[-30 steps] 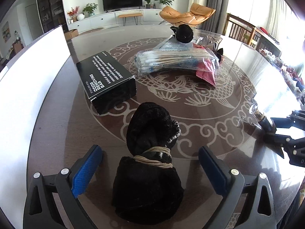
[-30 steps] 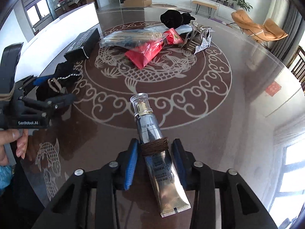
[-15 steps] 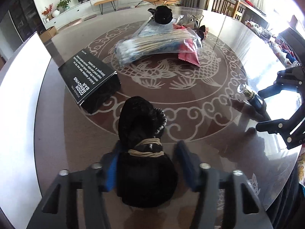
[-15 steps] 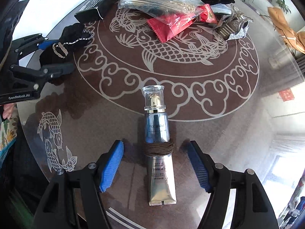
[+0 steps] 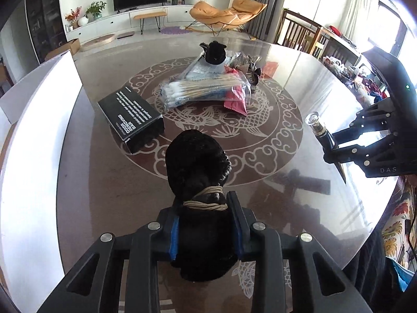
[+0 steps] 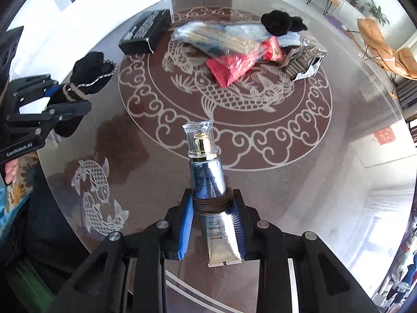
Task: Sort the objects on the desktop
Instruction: 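Lift the pouch with the left tool while the right tool grasps the silver-gold cosmetic tube, then carry the pouch and tube into the cardboard bin and open both tools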
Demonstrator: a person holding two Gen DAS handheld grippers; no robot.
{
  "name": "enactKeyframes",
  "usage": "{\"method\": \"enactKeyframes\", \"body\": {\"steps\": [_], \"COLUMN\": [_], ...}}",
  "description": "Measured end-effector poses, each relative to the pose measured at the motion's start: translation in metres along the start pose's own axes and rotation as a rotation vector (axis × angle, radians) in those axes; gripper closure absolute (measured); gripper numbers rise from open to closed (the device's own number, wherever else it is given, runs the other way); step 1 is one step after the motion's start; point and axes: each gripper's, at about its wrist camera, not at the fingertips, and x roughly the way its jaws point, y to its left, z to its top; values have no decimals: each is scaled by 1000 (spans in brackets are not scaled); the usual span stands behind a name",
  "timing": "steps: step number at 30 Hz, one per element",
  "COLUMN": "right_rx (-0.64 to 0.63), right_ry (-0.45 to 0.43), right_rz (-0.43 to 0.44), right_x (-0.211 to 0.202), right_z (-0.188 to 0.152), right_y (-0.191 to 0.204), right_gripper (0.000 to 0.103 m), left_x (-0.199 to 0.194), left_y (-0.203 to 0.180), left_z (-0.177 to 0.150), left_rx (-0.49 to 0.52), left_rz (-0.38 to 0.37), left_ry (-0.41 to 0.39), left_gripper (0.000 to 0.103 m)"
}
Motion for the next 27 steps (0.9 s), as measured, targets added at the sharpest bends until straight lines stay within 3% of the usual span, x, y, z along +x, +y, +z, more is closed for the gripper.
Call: {"method": "enactKeyframes", "body": {"steps": [4,10,14,19,22,25,27], "right_rx": [-17,-99,-175,-228,-262,-309,-347], "right_ry": [-59,-191,-303,-428,-466,-443,-390], "right_rz": [-3,47,115,318,440,480,446], "right_x": [-23,-64,-94,-119,-119,-94,-61], "right_z": [22,91,138,190,210,224,232], "right_y": [10,65,123,221,281,332,360], "right_gripper": [74,74,74,74,74,74,74], "left_x": [-41,-114,-152,-174,-172,-165,-156], "left_y": [18,77,146,233,278,308,321], "left_z": [0,6,-1,-26,-50,-74,-86], "left_rx": [-25,-95,-181,-309,-402,-483,-512], "left_rz": [-1,48,167,321,359,362,360], "left_ry": [-72,-169,-187,-151,-113,-87,-57], "left_gripper": [72,72,72,72,72,72,72]}}
